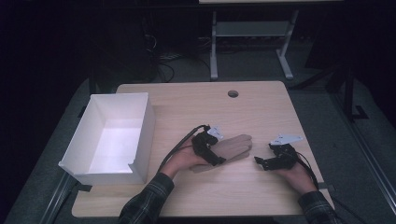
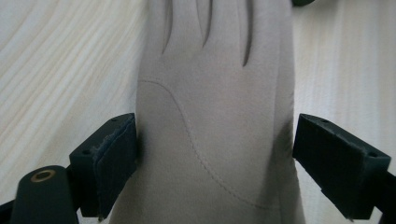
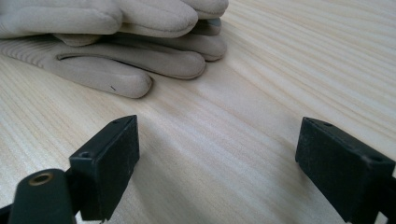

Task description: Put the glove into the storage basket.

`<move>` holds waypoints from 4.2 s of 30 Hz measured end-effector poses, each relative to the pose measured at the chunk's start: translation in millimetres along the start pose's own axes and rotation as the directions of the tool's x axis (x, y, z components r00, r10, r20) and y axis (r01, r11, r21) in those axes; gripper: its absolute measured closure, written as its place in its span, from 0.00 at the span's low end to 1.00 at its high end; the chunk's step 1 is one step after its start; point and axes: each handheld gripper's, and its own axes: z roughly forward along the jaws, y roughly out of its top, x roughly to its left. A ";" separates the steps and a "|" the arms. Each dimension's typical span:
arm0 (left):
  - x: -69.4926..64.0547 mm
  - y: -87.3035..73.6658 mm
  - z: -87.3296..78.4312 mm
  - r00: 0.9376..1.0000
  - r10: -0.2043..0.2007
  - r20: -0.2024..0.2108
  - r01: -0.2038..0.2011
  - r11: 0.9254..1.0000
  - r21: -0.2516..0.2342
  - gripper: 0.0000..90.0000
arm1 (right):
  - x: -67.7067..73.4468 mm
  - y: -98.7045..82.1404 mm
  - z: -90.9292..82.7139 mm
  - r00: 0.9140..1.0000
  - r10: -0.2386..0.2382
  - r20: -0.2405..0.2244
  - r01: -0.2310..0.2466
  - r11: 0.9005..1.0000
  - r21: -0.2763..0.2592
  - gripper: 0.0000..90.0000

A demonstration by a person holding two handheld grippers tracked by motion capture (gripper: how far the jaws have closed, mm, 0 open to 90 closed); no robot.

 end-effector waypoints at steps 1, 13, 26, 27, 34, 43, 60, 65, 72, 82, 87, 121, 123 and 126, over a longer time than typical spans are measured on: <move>0.0 0.0 0.0 1.000 0.000 0.000 0.000 1.000 0.000 0.15 | 0.0 0.0 0.0 1.000 0.000 0.000 0.000 1.000 0.000 0.14; -8.3 -2.8 6.5 0.999 0.030 -0.034 -0.029 0.999 0.022 0.17 | 0.4 0.0 -0.1 1.000 0.004 0.001 -0.004 1.000 0.001 0.14; -16.4 0.7 -1.2 1.000 0.029 -0.010 -0.029 0.999 0.040 0.70 | 0.9 0.0 -0.1 1.000 0.008 0.003 -0.008 1.000 0.000 0.14; -16.4 0.7 -1.2 1.000 0.029 -0.010 -0.029 0.999 0.040 0.71 | 1.1 0.1 0.0 1.000 0.011 0.003 -0.011 1.000 -0.001 0.14; -13.7 0.2 -4.3 1.000 -0.014 0.011 0.014 1.000 0.028 0.75 | 1.2 0.2 0.0 1.000 0.012 0.003 -0.012 1.000 -0.001 0.14; -10.7 3.0 -23.9 0.997 -0.078 0.011 0.078 0.997 -0.004 0.76 | 0.6 0.1 -0.1 1.000 0.002 0.004 -0.002 1.000 0.002 0.14; -2.8 9.2 -68.9 0.990 -0.136 -0.033 0.134 0.989 -0.059 0.76 | 0.6 0.1 -0.1 1.000 0.001 0.003 -0.001 1.000 0.002 0.14; -1.5 9.1 -81.0 0.986 -0.157 -0.053 0.153 0.986 -0.066 0.76 | 0.5 0.1 -0.1 1.000 0.000 0.003 0.000 1.000 0.002 0.14; 2.1 11.6 -100.0 0.980 -0.179 -0.085 0.176 0.983 -0.050 0.76 | 0.6 0.1 0.1 1.000 0.003 0.003 -0.003 1.000 0.000 0.14; 3.4 18.2 -128.5 0.973 -0.200 -0.112 0.193 0.979 -0.071 0.76 | 0.6 0.1 0.1 1.000 0.001 0.003 -0.001 1.000 0.001 0.14; 5.1 22.4 -143.9 0.969 -0.203 -0.139 0.196 0.978 -0.065 0.76 | 0.7 0.1 0.1 1.000 0.003 0.003 -0.003 1.000 0.001 0.14; 26.3 15.5 -235.7 0.922 -0.290 -0.256 0.267 0.956 -0.123 0.76 | 1.6 -0.2 0.0 1.000 0.017 0.007 -0.017 1.000 -0.006 0.14; 28.2 13.6 -241.2 0.916 -0.299 -0.267 0.272 0.953 -0.132 0.76 | 1.6 -0.2 0.0 1.000 0.017 0.007 -0.017 1.000 -0.006 0.14; 31.6 9.0 -249.0 0.907 -0.311 -0.283 0.283 0.949 -0.135 0.76 | 1.7 -0.4 -0.1 1.000 0.017 0.008 -0.017 1.000 -0.006 0.14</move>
